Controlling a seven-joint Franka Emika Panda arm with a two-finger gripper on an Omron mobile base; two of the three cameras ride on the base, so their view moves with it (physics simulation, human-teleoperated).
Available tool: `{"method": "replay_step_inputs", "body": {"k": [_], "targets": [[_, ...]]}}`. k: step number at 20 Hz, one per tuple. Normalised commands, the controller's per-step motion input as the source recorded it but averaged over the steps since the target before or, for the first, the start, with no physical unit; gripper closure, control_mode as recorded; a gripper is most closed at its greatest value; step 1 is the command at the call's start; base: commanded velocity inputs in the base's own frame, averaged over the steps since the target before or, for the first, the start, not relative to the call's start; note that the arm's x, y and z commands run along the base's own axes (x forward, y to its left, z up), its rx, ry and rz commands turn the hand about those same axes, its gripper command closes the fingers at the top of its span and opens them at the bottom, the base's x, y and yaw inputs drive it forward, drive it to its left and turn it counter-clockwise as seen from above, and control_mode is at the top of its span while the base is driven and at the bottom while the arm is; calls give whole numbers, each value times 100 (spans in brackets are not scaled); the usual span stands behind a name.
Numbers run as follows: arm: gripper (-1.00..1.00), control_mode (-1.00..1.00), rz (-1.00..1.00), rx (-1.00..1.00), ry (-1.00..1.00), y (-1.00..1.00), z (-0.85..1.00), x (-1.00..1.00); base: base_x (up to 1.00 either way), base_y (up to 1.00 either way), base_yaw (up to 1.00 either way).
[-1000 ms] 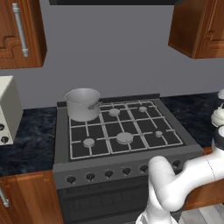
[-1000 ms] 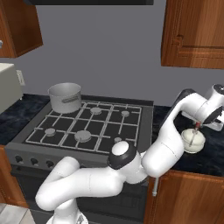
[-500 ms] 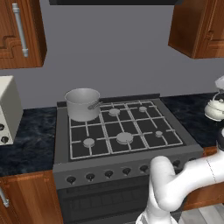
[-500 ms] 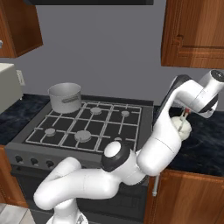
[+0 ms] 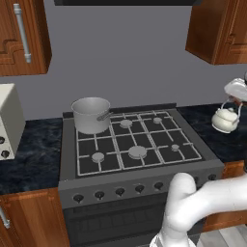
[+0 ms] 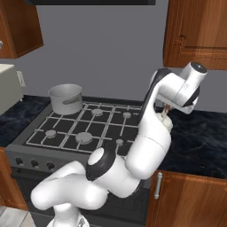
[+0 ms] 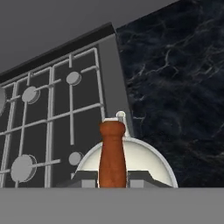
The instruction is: Pick the kettle from the counter and place it on a stove burner. Then turn the burner on.
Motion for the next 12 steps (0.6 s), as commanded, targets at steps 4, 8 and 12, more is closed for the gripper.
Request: {"method": "replay_step_inputs", "body": {"k": [4, 8, 12], "targets": [[100, -100, 0, 0, -22, 100, 8, -30, 0, 0, 0], [100, -100, 0, 0, -18, 100, 5, -2, 0, 0, 0], [100, -100, 0, -3, -12, 100, 0, 0, 0, 0, 0]]}}
